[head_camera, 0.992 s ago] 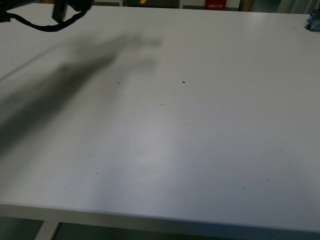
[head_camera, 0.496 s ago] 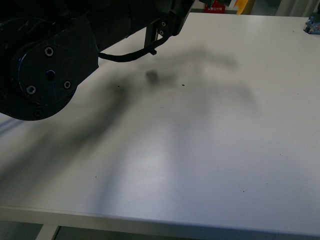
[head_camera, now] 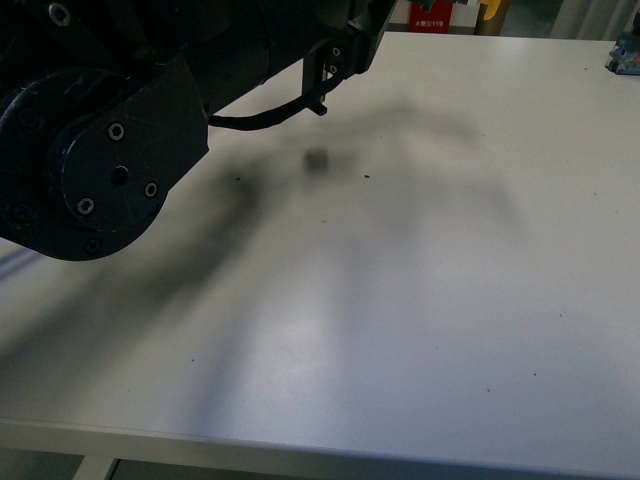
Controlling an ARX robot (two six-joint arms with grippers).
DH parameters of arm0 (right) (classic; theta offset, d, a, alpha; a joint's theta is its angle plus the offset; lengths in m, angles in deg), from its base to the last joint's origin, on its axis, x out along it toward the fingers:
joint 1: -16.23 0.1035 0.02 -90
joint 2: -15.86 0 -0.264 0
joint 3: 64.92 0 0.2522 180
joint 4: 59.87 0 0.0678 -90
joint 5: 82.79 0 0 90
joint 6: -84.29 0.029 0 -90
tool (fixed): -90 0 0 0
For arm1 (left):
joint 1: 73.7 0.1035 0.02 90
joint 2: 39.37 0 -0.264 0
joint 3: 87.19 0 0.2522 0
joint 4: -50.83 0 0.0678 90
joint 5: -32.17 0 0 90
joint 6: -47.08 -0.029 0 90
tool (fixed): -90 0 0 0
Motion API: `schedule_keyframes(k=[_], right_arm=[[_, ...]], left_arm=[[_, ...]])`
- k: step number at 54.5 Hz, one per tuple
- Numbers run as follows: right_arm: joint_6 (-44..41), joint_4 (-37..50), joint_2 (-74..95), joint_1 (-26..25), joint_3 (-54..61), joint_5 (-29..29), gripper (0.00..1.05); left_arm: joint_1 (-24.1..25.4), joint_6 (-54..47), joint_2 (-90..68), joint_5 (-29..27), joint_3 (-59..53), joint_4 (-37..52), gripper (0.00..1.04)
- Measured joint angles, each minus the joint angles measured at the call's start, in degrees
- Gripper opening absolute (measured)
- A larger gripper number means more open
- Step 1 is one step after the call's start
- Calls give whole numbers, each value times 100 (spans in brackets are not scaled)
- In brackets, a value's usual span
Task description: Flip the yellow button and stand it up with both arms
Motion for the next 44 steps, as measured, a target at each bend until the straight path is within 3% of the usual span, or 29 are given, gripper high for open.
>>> schedule_keyframes(k=[44], right_arm=[[0, 0, 0, 0, 0, 0, 97]], left_arm=[[-28, 581, -120, -157, 179, 271, 35]])
